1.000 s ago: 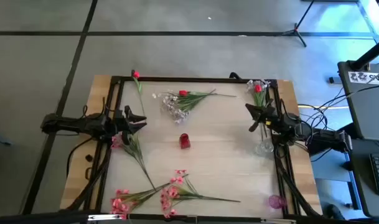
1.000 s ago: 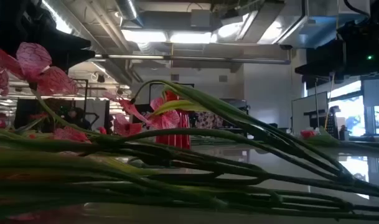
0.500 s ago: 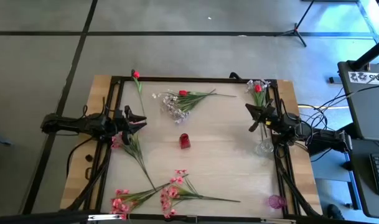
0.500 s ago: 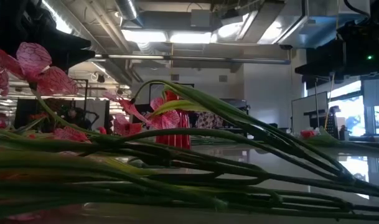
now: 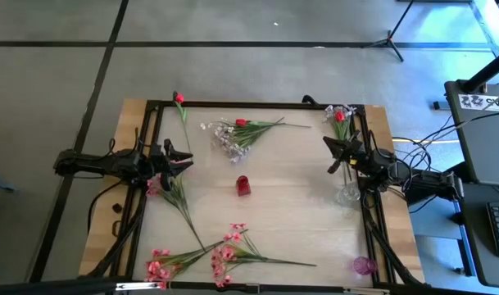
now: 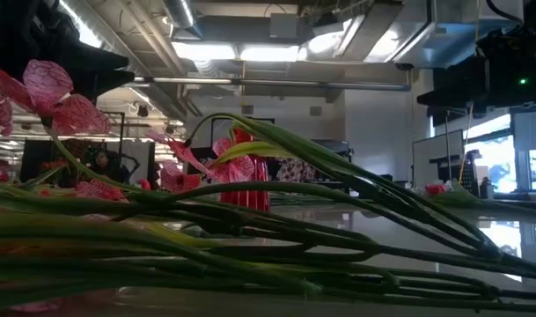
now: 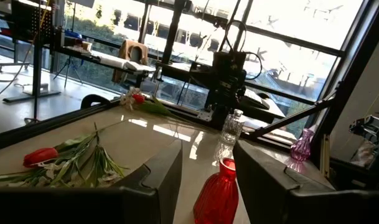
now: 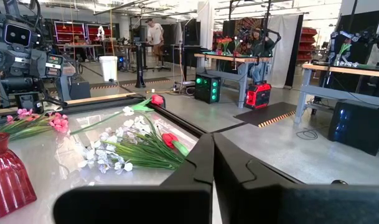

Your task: Sort flowers into vase by color

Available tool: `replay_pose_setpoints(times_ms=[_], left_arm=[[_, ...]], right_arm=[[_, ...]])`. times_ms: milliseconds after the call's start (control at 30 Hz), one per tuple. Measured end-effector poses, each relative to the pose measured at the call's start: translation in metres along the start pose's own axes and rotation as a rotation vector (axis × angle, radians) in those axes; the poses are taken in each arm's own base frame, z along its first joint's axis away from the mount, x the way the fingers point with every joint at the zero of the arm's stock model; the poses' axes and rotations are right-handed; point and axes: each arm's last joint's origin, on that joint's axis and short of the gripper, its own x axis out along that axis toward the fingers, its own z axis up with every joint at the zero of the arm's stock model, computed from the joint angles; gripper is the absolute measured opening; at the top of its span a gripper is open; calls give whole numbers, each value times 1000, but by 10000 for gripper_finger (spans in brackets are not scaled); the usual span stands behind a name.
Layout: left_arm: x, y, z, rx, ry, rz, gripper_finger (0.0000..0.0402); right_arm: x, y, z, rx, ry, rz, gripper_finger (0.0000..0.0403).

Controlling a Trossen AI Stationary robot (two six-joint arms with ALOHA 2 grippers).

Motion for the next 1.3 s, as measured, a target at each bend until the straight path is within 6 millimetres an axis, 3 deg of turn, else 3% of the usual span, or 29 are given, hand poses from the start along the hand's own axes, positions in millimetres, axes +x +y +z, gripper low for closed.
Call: replay_pose_setpoints(times_ms=[467,633,800,933,1067,1300], left_arm=[[0,0,0,0,0,0,142],[0,0,0,0,0,0,142],[0,0,0,0,-1,0,142],[0,0,0,0,0,0,142],[0,0,0,0,0,0,142],[0,0,0,0,0,0,142]], right_arm=[[0,0,3,33,-28,6,1],[0,4,4,476,-12,169,1],[-1,3,11,649,-74,167,1],[2,8,19,628,-112,315,1],[12,14,16,559,-12,281,6],[45,27,22,381,176,159,95]])
